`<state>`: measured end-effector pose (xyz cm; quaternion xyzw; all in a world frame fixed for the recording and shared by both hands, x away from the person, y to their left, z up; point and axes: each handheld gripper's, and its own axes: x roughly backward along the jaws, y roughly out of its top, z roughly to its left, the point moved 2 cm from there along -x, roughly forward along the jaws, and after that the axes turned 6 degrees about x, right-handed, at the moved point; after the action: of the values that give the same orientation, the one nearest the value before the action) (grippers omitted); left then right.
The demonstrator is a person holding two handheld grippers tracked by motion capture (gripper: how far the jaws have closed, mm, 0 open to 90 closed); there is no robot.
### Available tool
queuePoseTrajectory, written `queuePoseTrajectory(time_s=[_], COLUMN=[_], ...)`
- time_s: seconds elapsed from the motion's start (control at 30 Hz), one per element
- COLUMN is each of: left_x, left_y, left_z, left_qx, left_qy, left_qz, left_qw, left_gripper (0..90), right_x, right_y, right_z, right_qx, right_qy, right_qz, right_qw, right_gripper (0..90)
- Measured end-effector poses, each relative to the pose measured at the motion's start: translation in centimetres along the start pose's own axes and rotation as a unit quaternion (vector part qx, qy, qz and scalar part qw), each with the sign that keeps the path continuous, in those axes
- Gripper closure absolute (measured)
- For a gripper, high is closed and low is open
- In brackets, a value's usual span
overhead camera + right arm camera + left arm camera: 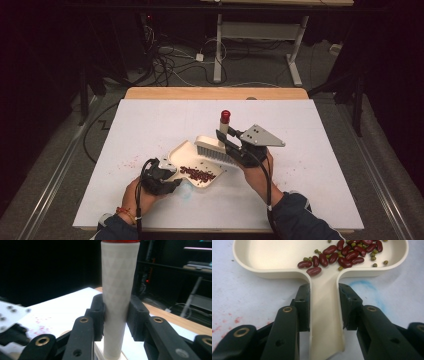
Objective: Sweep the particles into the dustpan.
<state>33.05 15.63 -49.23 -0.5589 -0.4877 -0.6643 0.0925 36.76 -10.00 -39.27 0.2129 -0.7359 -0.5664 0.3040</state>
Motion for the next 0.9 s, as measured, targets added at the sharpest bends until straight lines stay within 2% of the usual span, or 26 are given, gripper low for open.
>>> queuePoseTrajectory(time_s=[0.07,0.23,0.33,0.37,0.5,0.57,0.6,0.63,0.67,0.7,0.77,0.9], left_x=[0.1,0.2,0.2,0.2,0.1,0.0,0.0,0.0,0.0,0.0,0.1,0.2], left_y=[-0.1,-0.3,-0.4,-0.4,-0.3,-0.3,-0.3,-0.3,-0.3,-0.3,-0.3,-0.3], left_z=[-0.2,-0.6,-0.7,-0.7,-0.5,-0.3,-0.3,-0.3,-0.3,-0.3,-0.3,-0.2], left_qx=[-0.003,-0.012,-0.013,-0.015,-0.012,-0.013,-0.013,-0.011,-0.012,-0.013,-0.011,-0.007], left_qy=[-0.002,-0.007,-0.01,-0.01,-0.012,-0.013,-0.014,-0.013,-0.012,-0.011,-0.012,-0.012], left_qz=[0.003,0.009,0.011,0.011,0.015,0.015,0.015,0.014,0.013,0.013,0.011,0.01], left_qw=[1.0,0.9999,0.9998,0.9998,0.9998,0.9997,0.9997,0.9998,0.9998,0.9998,0.9998,0.9998], left_gripper=[63.5,63.5,63.5,63.5,63.5,63.5,63.5,63.5,63.5,63.5,63.5,63.5], right_x=[0.1,-0.1,-0.8,-1.4,-2.6,-3.3,-3.9,-3.9,-4.0,-4.0,-3.7,-2.3], right_y=[0.0,-0.4,-0.9,-1.2,-1.6,-1.7,-1.9,-1.9,-1.8,-1.8,-1.7,-1.4], right_z=[-0.3,-1.5,-2.0,-2.1,-2.1,-1.9,-1.5,-1.5,-0.9,-0.9,-0.3,0.4], right_qx=[0.004,0.018,0.009,0.01,0.014,0.02,0.017,0.017,0.021,0.021,0.031,0.024], right_qy=[-0.004,-0.046,-0.054,-0.064,-0.065,-0.056,-0.039,-0.039,-0.022,-0.022,-0.01,0.029], right_qz=[0.0,-0.005,-0.003,-0.001,-0.004,-0.004,-0.004,-0.004,0.002,0.002,0.006,0.009], right_qw=[1.0,0.9988,0.9985,0.9979,0.9978,0.9982,0.9991,0.9991,0.9995,0.9995,0.9994,0.9992], right_gripper=[70.2,70.2,70.2,70.2,70.2,70.2,70.2,70.2,70.2,70.2,70.2,70.3])
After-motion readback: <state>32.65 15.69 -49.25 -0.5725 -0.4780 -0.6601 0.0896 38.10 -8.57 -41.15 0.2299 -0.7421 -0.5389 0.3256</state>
